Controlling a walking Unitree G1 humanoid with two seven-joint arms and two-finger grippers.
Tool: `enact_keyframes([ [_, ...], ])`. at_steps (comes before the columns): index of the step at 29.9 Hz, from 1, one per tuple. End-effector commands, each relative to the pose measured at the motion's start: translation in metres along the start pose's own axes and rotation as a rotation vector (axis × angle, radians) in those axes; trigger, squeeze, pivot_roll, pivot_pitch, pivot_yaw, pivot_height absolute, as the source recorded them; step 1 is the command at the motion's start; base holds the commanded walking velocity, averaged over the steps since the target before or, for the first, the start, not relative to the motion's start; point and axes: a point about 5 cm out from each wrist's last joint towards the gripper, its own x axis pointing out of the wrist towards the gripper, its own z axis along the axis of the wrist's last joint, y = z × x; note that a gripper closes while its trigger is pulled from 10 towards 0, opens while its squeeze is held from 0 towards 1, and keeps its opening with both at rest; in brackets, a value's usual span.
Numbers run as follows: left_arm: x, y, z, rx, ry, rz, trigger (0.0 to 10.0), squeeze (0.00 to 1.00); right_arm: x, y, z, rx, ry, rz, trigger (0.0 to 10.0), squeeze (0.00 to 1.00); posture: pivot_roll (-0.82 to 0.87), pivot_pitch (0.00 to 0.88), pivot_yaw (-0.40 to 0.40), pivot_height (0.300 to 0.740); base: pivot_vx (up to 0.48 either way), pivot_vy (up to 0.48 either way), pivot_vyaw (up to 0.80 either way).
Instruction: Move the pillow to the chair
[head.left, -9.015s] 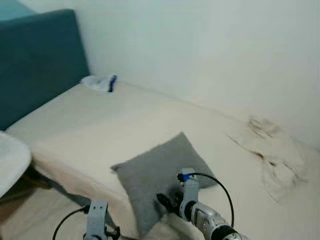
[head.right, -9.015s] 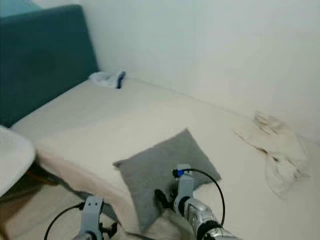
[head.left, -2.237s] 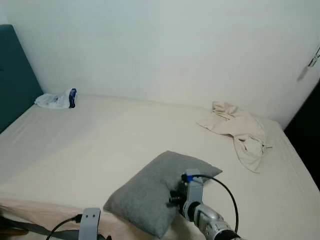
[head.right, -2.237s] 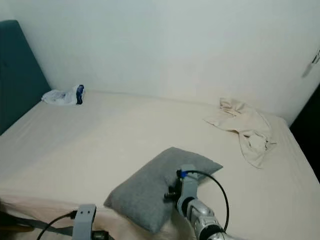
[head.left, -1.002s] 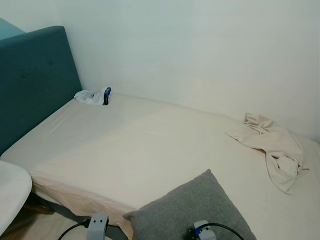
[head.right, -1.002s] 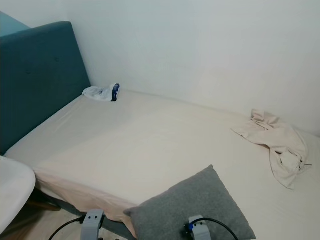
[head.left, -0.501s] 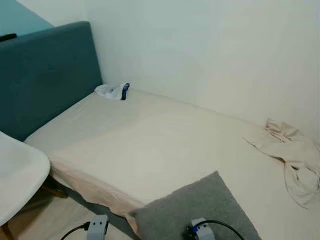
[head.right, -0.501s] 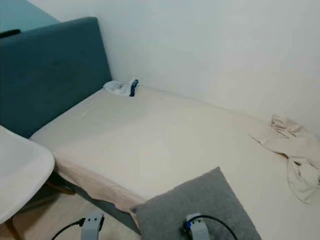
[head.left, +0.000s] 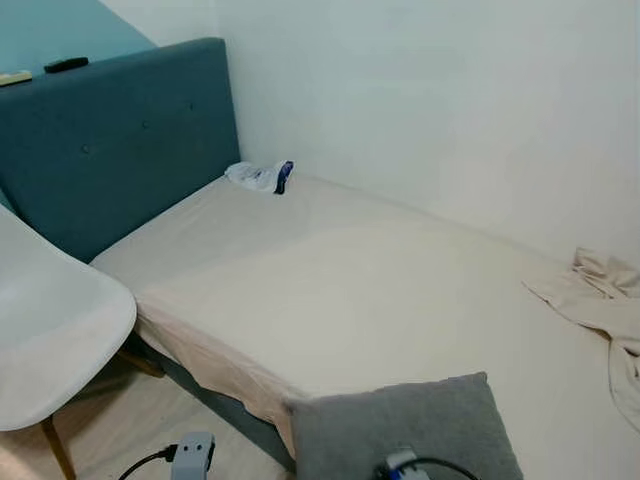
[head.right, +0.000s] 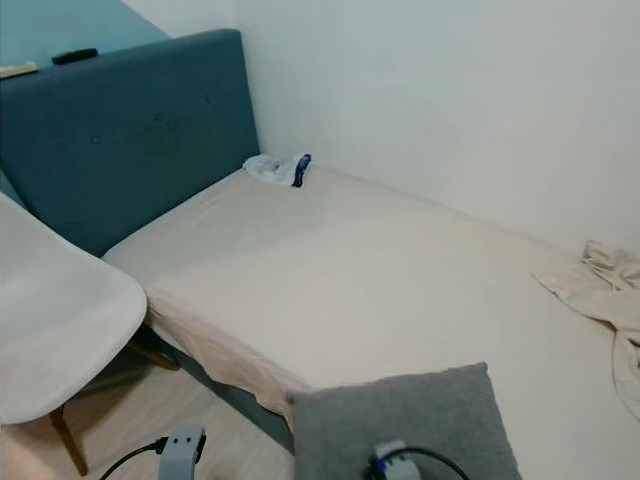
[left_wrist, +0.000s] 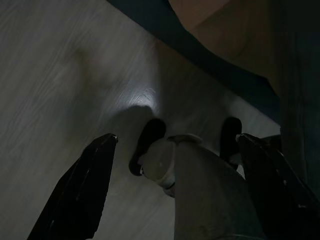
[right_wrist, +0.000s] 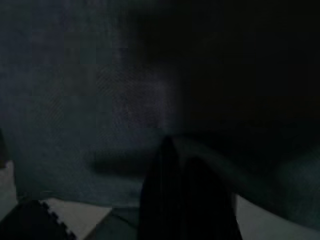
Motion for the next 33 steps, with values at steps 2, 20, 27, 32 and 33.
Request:
enact_keyframes([
  [2, -0.001, 0.003, -0.004, -0.005, 0.017, 0.008, 10.0, 0.0, 0.001, 0.004, -0.004, -0.016, 0.015, 0.02, 10.0, 0.0, 0.11, 0.0, -0.048, 0.74, 0.0, 0.0, 0.68],
  [20, -0.001, 0.003, -0.003, -0.009, 0.009, 0.012, 10.0, 0.0, 0.007, 0.018, 0.014, -0.018, -0.015, 0.04, 10.0, 0.0, 0.12, 0.0, -0.053, 0.74, 0.0, 0.0, 0.67],
  [27, -0.001, 0.002, -0.002, -0.009, 0.008, 0.011, 10.0, 0.0, 0.009, 0.02, 0.02, -0.019, -0.022, 0.04, 10.0, 0.0, 0.12, 0.0, -0.052, 0.74, 0.0, 0.0, 0.67],
  [32, 0.0, 0.001, -0.001, 0.027, 0.01, -0.002, 10.0, 0.0, 0.01, 0.021, 0.024, -0.019, -0.026, 0.038, 10.0, 0.0, 0.11, 0.0, -0.05, 0.74, 0.0, -0.192, 0.67],
  [33, 0.0, 0.0, -0.001, 0.039, 0.012, -0.005, 10.0, 0.0, 0.01, 0.022, 0.026, -0.018, -0.028, 0.037, 10.0, 0.0, 0.11, 0.0, -0.052, 0.74, 0.0, -0.48, 0.67],
])
